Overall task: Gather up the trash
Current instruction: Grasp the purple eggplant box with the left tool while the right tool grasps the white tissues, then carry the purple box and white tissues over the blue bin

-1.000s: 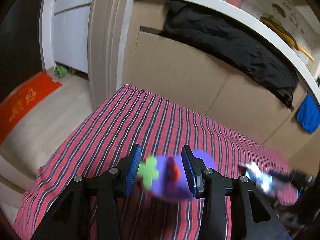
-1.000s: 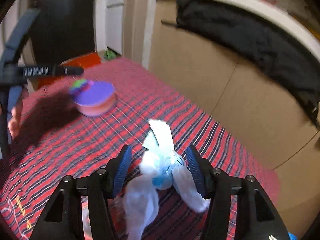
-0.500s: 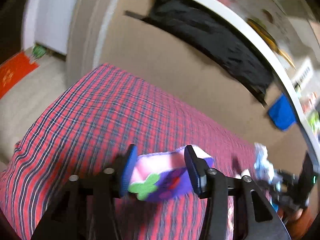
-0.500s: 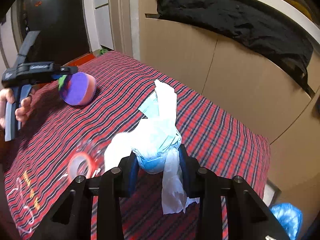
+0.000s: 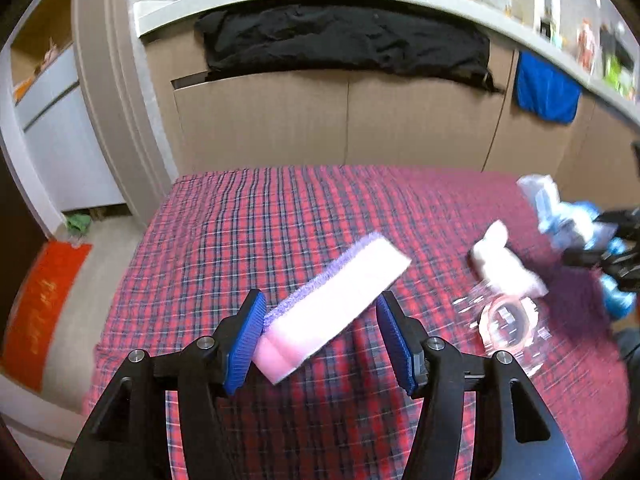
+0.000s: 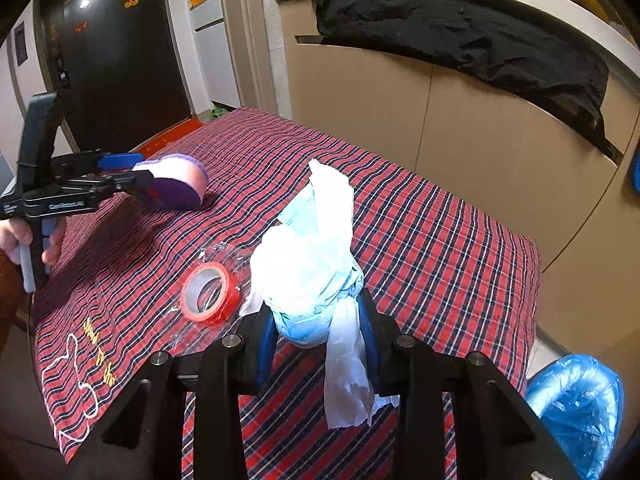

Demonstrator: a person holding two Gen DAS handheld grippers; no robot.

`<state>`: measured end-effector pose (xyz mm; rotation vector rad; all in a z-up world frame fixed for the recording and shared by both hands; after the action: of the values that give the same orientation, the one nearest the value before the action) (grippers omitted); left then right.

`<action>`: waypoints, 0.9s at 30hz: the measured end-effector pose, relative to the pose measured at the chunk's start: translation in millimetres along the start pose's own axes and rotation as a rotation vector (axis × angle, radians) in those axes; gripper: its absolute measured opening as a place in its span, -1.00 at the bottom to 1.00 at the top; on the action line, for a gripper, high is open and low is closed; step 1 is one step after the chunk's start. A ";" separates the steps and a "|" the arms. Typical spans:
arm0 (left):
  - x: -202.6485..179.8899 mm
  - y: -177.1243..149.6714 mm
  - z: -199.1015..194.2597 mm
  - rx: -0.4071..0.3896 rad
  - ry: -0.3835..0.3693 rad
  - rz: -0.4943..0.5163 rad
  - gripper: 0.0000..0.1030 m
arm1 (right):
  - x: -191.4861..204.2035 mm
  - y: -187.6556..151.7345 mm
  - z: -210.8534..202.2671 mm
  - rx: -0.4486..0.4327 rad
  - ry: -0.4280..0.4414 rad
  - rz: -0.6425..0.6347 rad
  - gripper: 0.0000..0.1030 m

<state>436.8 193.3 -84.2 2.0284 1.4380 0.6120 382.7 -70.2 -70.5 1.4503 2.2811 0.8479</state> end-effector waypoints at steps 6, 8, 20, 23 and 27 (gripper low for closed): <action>7.2 -4.3 8.8 0.001 0.043 -0.008 0.04 | -2.4 -3.1 3.5 0.003 -0.010 0.008 -0.36; 14.0 -1.7 1.8 -0.033 -0.003 -0.089 -0.16 | -2.5 -4.2 1.6 -0.003 -0.014 0.014 -0.36; -8.8 -9.6 -11.8 -0.039 0.016 -0.117 -0.32 | 18.6 -12.5 -24.8 -0.046 0.010 -0.002 -0.36; -12.5 -12.2 -10.1 -0.005 0.052 -0.106 -0.30 | 18.8 -16.3 -31.0 -0.051 0.013 0.014 -0.36; -11.8 -18.1 -14.3 0.001 0.066 -0.189 -0.35 | 16.3 -20.0 -39.4 -0.067 0.019 0.036 -0.36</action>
<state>411.4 189.5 -86.6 1.8613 1.6456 0.6020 339.8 -74.3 -51.5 1.4638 2.2239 0.9430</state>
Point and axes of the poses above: each gripper's, at about its wrist camera, not at the fingertips, and z roughly the way its jaws point, x to its left, y to its top, the point moved 5 cm from there along z, roughly the way its jaws point
